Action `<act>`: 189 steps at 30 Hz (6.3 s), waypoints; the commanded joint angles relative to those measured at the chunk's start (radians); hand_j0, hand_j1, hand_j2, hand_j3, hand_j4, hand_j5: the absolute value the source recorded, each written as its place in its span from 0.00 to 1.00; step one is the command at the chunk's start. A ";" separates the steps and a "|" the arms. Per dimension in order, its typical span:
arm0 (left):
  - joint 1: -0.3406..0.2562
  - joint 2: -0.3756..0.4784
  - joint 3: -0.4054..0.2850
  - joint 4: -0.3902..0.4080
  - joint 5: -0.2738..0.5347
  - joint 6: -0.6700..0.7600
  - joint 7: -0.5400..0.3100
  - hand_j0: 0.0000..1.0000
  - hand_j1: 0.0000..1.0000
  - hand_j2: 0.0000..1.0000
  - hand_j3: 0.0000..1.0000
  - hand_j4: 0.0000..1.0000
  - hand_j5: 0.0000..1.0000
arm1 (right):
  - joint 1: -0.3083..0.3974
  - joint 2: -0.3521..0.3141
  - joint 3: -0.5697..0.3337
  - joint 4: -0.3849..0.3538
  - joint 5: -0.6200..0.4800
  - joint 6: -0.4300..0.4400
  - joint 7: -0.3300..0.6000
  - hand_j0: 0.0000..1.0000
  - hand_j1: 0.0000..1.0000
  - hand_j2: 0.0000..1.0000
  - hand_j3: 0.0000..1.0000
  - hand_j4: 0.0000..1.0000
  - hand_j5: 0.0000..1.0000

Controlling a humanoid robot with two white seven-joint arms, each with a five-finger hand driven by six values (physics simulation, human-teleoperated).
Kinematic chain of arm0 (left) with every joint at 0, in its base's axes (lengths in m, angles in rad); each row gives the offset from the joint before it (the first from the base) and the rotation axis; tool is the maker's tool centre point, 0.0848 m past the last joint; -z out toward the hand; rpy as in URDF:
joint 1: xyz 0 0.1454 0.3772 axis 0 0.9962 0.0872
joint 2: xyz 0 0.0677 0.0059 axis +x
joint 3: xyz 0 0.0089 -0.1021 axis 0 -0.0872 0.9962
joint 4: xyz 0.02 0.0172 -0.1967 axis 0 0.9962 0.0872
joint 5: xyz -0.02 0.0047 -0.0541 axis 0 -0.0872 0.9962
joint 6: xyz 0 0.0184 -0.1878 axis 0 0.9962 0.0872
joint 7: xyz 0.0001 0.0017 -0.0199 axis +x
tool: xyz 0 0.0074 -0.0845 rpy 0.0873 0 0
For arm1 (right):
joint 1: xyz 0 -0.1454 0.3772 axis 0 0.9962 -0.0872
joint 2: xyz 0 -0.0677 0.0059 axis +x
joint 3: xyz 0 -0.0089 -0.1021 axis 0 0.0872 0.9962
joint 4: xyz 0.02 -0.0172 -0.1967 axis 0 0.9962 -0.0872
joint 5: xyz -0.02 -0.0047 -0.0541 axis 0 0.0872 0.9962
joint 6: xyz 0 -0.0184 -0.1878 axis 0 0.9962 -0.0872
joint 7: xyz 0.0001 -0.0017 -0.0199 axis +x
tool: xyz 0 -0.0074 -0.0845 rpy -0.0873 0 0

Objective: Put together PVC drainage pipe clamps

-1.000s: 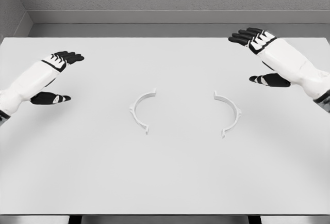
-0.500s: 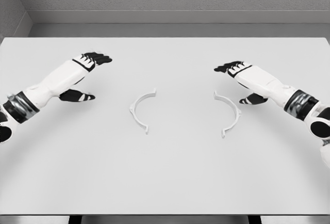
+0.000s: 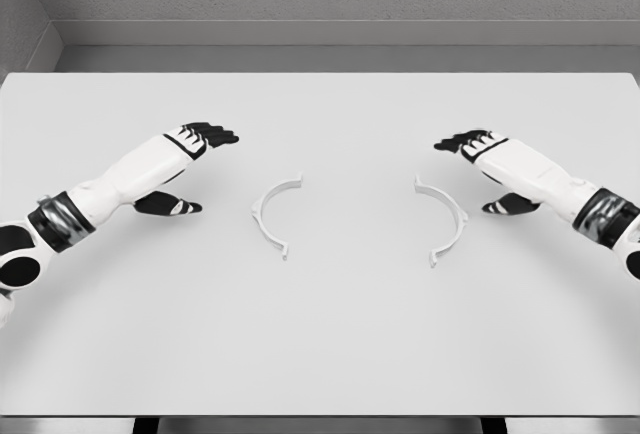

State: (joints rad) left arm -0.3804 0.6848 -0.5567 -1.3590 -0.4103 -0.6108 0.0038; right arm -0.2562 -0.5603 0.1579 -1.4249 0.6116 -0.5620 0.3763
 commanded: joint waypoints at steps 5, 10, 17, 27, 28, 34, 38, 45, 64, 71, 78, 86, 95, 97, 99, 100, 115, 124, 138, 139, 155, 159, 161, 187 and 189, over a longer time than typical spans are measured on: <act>-0.006 -0.033 -0.020 0.008 0.004 0.000 0.001 1.00 1.00 1.00 1.00 1.00 1.00 | 0.017 -0.006 -0.021 -0.028 -0.006 -0.015 0.001 1.00 1.00 1.00 1.00 1.00 1.00; -0.011 -0.057 -0.051 0.009 0.004 0.000 0.001 1.00 1.00 1.00 1.00 1.00 1.00 | 0.021 -0.004 -0.012 -0.026 0.002 -0.013 0.003 1.00 1.00 1.00 1.00 1.00 1.00; -0.012 -0.059 -0.051 0.009 -0.012 0.000 0.001 1.00 1.00 1.00 1.00 1.00 1.00 | 0.020 0.000 0.000 -0.022 0.005 -0.009 0.004 1.00 1.00 1.00 1.00 1.00 1.00; -0.061 -0.096 -0.051 0.067 -0.019 0.000 0.001 1.00 1.00 1.00 1.00 1.00 1.00 | 0.017 0.007 0.032 -0.019 0.005 -0.001 0.004 1.00 1.00 1.00 1.00 1.00 1.00; -0.069 -0.111 -0.051 0.080 -0.021 0.000 0.001 1.00 1.00 1.00 1.00 1.00 1.00 | 0.015 0.007 0.035 -0.019 0.005 0.001 0.004 1.00 1.00 1.00 1.00 1.00 1.00; -0.094 -0.146 -0.055 0.130 -0.021 0.000 0.001 1.00 1.00 1.00 1.00 1.00 1.00 | 0.011 0.017 0.051 -0.019 0.005 0.005 0.004 1.00 1.00 1.00 1.00 1.00 1.00; -0.097 -0.146 -0.072 0.135 -0.021 0.000 0.001 1.00 1.00 1.00 1.00 1.00 1.00 | 0.011 0.019 0.058 -0.022 0.005 0.011 0.006 1.00 1.00 1.00 1.00 1.00 1.00; -0.095 -0.157 -0.080 0.140 -0.021 0.000 0.001 1.00 1.00 1.00 1.00 1.00 1.00 | 0.000 0.043 0.066 -0.026 0.010 0.013 0.021 1.00 1.00 1.00 1.00 1.00 1.00; -0.091 -0.195 -0.088 0.140 -0.039 0.000 0.001 1.00 1.00 1.00 1.00 1.00 1.00 | -0.037 0.089 0.147 -0.072 0.016 0.067 0.042 1.00 1.00 1.00 1.00 1.00 1.00; -0.086 -0.209 -0.088 0.138 -0.047 0.000 0.001 1.00 1.00 1.00 1.00 1.00 1.00 | -0.071 0.112 0.183 -0.075 0.020 0.100 0.042 1.00 1.00 1.00 1.00 1.00 1.00; -0.083 -0.231 -0.086 0.136 -0.067 0.000 0.001 1.00 1.00 1.00 1.00 1.00 1.00 | -0.095 0.126 0.183 -0.026 0.036 0.100 0.042 1.00 1.00 1.00 1.00 1.00 1.00; -0.081 -0.243 -0.086 0.133 -0.076 0.000 0.001 1.00 1.00 1.00 1.00 1.00 1.00 | -0.147 0.126 0.181 0.037 0.036 0.100 0.041 1.00 1.00 1.00 1.00 1.00 1.00; -0.075 -0.245 -0.086 0.127 -0.078 0.000 0.001 1.00 1.00 1.00 1.00 1.00 1.00 | -0.175 0.183 0.195 0.098 0.065 0.099 0.041 1.00 1.00 1.00 1.00 1.00 1.00; -0.075 -0.245 -0.086 0.126 -0.078 0.000 0.001 1.00 1.00 1.00 1.00 1.00 1.00 | -0.193 0.188 0.215 0.127 0.065 0.099 0.039 1.00 1.00 1.00 1.00 1.00 1.00; -0.074 -0.252 -0.086 0.126 -0.078 0.000 0.001 1.00 1.00 1.00 1.00 1.00 1.00 | -0.196 0.194 0.218 0.129 0.065 0.099 0.041 1.00 1.00 1.00 1.00 1.00 1.00; -0.072 -0.260 -0.086 0.126 -0.078 0.000 0.001 1.00 1.00 1.00 1.00 1.00 1.00 | -0.196 0.197 0.218 0.129 0.066 0.099 0.041 1.00 1.00 1.00 1.00 1.00 1.00; -0.086 -0.241 -0.069 0.143 -0.071 0.000 0.001 1.00 1.00 1.00 1.00 1.00 1.00 | -0.210 0.218 0.219 0.119 0.065 0.100 0.042 1.00 1.00 1.00 1.00 1.00 1.00; -0.084 -0.243 -0.074 0.141 -0.073 0.000 0.001 1.00 1.00 1.00 1.00 1.00 1.00 | -0.216 0.178 0.203 0.113 0.051 0.097 0.039 1.00 1.00 1.00 1.00 1.00 1.00; -0.084 -0.252 -0.075 0.127 -0.065 0.000 0.001 1.00 1.00 1.00 1.00 1.00 1.00 | -0.037 0.099 0.088 -0.117 0.053 0.079 0.042 1.00 1.00 1.00 1.00 1.00 1.00; -0.084 -0.254 -0.075 0.127 -0.065 0.000 0.001 1.00 1.00 1.00 1.00 1.00 1.00 | -0.031 0.100 0.089 -0.120 0.054 0.079 0.042 1.00 1.00 1.00 1.00 1.00 1.00; -0.086 -0.266 -0.080 0.129 -0.068 0.000 0.001 1.00 1.00 1.00 1.00 1.00 1.00 | -0.032 0.125 0.167 -0.123 0.062 0.090 0.046 1.00 1.00 1.00 1.00 1.00 1.00; -0.086 -0.263 -0.077 0.129 -0.065 0.000 0.001 1.00 1.00 1.00 1.00 1.00 1.00 | -0.040 0.143 0.181 -0.120 0.063 0.093 0.062 1.00 1.00 1.00 1.00 1.00 1.00; -0.087 -0.258 -0.074 0.130 -0.062 0.000 0.001 1.00 1.00 1.00 1.00 1.00 1.00 | -0.043 0.151 0.181 -0.118 0.063 0.094 0.064 1.00 1.00 1.00 1.00 1.00 1.00; -0.087 -0.264 -0.081 0.138 -0.074 0.000 0.001 1.00 1.00 1.00 1.00 1.00 1.00 | 0.129 0.088 -0.370 -0.197 -0.046 -0.049 0.084 1.00 1.00 1.00 1.00 1.00 1.00; -0.087 -0.264 -0.081 0.138 -0.074 0.000 0.001 1.00 1.00 1.00 1.00 1.00 1.00 | 0.129 0.089 -0.370 -0.198 -0.046 -0.049 0.082 1.00 1.00 1.00 1.00 1.00 1.00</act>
State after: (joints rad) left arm -0.4679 0.4201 -0.6388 -1.2217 -0.4901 -0.6108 0.0040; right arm -0.1273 -0.4707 -0.2062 -1.6242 0.5742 -0.6122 0.4600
